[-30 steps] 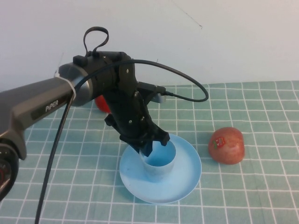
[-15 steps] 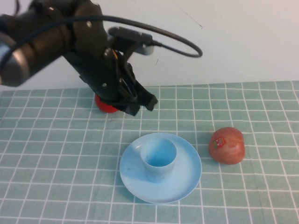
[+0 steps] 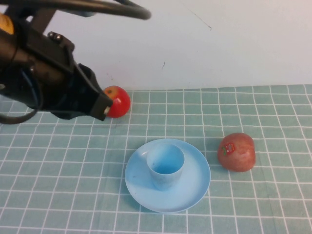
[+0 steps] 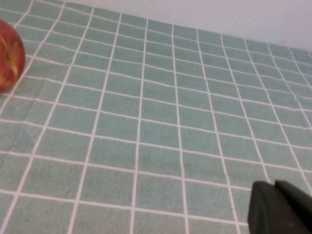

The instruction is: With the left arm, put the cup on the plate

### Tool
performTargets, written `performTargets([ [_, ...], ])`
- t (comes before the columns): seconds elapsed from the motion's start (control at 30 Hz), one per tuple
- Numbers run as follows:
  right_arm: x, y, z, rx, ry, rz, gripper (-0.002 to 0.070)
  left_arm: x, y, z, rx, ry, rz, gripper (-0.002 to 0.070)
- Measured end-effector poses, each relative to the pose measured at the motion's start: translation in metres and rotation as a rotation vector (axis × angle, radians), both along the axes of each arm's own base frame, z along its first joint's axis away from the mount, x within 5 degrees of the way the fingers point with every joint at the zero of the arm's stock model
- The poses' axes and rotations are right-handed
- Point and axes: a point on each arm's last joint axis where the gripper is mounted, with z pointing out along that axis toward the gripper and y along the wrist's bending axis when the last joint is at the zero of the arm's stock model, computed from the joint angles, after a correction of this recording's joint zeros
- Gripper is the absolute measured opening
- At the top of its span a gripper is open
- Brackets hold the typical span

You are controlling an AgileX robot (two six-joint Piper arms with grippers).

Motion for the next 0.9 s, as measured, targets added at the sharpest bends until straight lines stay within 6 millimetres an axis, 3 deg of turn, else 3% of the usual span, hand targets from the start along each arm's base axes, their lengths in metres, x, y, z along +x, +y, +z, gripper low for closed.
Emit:
performTargets([
  [0.13, 0.0, 0.0, 0.0, 0.0, 0.0, 0.0, -0.0002, -0.012, 0.013, 0.01, 0.036, -0.069, 0.018, 0.0003],
  [0.4, 0.0, 0.0, 0.0, 0.0, 0.0, 0.0, -0.0002, -0.012, 0.019, 0.01, 0.084, -0.089, 0.041, 0.0003],
  [0.6, 0.0, 0.0, 0.0, 0.0, 0.0, 0.0, -0.0002, -0.025, 0.046, 0.009, -0.03, -0.218, 0.165, 0.0003],
  [0.73, 0.0, 0.0, 0.0, 0.0, 0.0, 0.0, -0.0002, -0.047, 0.072, -0.007, -0.118, -0.377, 0.305, 0.0003],
  [0.9, 0.0, 0.0, 0.0, 0.0, 0.0, 0.0, -0.0002, -0.087, 0.1, -0.056, -0.184, -0.583, 0.463, 0.0003],
])
